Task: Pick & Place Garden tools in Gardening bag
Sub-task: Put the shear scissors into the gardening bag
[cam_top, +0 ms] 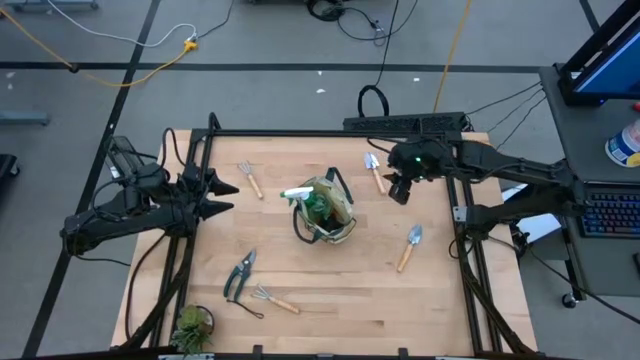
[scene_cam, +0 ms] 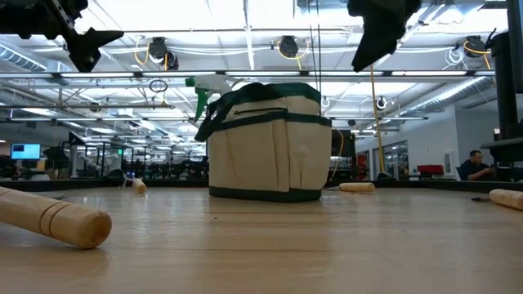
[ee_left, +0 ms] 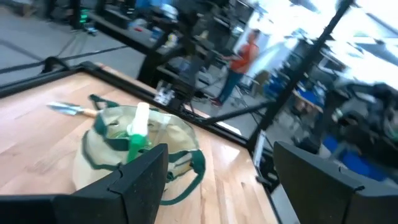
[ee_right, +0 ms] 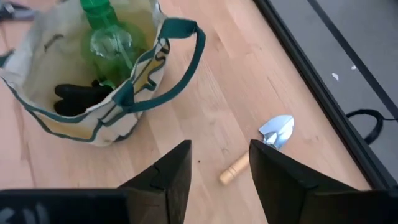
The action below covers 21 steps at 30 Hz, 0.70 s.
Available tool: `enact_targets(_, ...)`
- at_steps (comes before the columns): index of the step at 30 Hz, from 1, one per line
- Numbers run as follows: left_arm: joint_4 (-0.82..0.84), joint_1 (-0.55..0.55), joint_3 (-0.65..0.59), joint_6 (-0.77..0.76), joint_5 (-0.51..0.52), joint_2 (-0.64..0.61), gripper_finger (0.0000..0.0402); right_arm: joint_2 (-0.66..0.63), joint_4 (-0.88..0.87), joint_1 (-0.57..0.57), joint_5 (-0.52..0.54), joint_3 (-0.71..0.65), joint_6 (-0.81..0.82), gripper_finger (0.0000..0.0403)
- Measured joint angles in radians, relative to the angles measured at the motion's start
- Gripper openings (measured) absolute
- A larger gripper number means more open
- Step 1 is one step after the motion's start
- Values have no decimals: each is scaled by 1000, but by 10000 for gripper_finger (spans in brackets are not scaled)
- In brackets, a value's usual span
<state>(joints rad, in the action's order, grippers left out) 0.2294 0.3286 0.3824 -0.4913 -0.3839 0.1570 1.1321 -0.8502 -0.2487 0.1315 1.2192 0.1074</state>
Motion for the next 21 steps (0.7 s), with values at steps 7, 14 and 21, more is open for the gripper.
enact_targets(7, -1, -2, 0, -112, 49, 45, 296, -182, 137, 2, -3, -175, 58, 117)
enact_targets(14, -51, -59, 7, -168, 45, 174, 296, -332, 200, 2, -6, -320, 138, 66)
enact_targets(21, 12, -185, 114, -249, 8, 323, 296, -404, 230, 2, -8, -383, 168, 30)
